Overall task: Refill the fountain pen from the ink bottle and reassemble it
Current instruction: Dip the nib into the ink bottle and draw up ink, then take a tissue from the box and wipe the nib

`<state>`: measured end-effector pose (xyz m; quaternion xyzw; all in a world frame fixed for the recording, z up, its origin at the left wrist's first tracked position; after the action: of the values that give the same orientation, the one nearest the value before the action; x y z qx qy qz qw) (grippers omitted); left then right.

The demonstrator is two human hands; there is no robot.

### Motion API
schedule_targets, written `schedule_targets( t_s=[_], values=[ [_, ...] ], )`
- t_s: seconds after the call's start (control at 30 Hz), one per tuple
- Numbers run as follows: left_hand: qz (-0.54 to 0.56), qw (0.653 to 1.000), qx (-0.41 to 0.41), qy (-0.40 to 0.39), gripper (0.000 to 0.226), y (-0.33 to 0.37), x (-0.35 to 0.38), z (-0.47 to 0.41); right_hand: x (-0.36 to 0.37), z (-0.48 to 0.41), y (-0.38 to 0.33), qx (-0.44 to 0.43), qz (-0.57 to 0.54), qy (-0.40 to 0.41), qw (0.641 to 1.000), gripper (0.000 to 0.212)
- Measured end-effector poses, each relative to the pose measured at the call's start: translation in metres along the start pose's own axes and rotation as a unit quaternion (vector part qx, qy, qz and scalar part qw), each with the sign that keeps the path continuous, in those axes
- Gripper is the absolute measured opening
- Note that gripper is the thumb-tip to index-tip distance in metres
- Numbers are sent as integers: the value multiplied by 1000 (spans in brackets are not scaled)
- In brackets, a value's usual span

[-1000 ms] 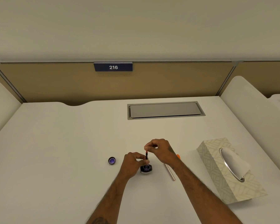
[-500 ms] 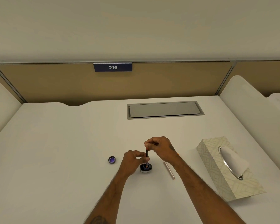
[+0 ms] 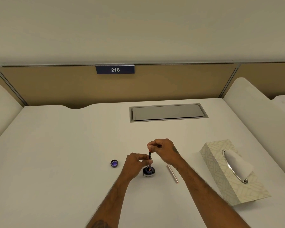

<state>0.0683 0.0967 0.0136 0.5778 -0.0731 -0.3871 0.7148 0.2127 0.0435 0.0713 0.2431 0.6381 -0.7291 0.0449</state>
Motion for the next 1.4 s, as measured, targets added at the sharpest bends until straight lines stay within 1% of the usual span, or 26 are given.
schedule_targets(
  t_s=[0.17, 0.3, 0.37, 0.47, 0.5, 0.57, 0.6, 0.67, 0.73, 0.87, 0.93, 1.07, 1.13, 1.27, 1.3, 1.33, 1.37, 1.4],
  values=[
    [-3, 1000, 12, 3, 15, 6, -1, 1, -3, 3, -4, 3, -6, 4, 1000, 13],
    [-7, 999, 45, 26, 9, 18, -4, 4, -10, 13, -13, 8, -36, 5, 999, 17],
    [-4, 996, 75, 49, 9, 27, -7, 7, -15, 21, -16, 26, -64, 26, 997, 26],
    [-40, 986, 124, 102, 11, 39, -13, 14, -23, 32, -12, 89, -98, 91, 987, 38],
    [-54, 979, 145, 133, 12, 43, -16, 17, -24, 35, -10, 113, -111, 97, 983, 39],
    [-81, 956, 200, 198, 14, 50, -22, 23, -20, 41, -10, 150, -153, 68, 974, 41],
    [-112, 939, 232, 228, 15, 54, -24, 27, -16, 43, -12, 162, -178, 46, 970, 43],
    [-202, 894, 294, 271, 18, 62, -24, 35, -9, 47, -17, 169, -229, 18, 959, 46],
    [-259, 858, 332, 294, 21, 68, -23, 42, -4, 49, -23, 165, -279, 15, 946, 44],
    [-283, 826, 367, 320, 27, 77, -25, 53, -3, 50, -35, 138, -312, 12, 940, 25],
    [-290, 816, 388, 317, 28, 80, -26, 57, -3, 50, -40, 132, -309, 11, 942, 23],
    [-286, 818, 398, 302, 30, 84, -26, 61, -2, 49, -50, 112, -270, 21, 956, 20],
    [-282, 821, 404, 289, 31, 85, -25, 64, 0, 48, -52, 103, -270, 30, 957, 19],
    [-262, 826, 409, 287, 37, 88, -23, 68, 0, 47, -53, 94, -235, 61, 965, 17],
    [-240, 836, 398, 292, 38, 88, -23, 68, -2, 47, -53, 92, -220, 68, 969, 17],
    [-193, 857, 371, 301, 37, 89, -24, 68, -4, 47, -53, 88, -207, 74, 971, 17],
    [-119, 888, 324, 305, 35, 90, -26, 67, -7, 48, -53, 83, -196, 78, 974, 17],
    [-22, 918, 260, 298, 32, 91, -27, 67, -9, 48, -52, 76, -180, 81, 977, 17]
  ],
)
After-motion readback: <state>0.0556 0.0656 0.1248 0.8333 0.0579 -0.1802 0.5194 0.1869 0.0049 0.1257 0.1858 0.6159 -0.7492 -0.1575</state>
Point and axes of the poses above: each hand's wrist, its own z-axis away from the middle knuckle, its own x-axis out of the palm, y = z × x, the point moved 4 cm from there along -z, towards the middle knuckle, and after that the axes turned 6 degrees about -x, right-handed, at the moved point
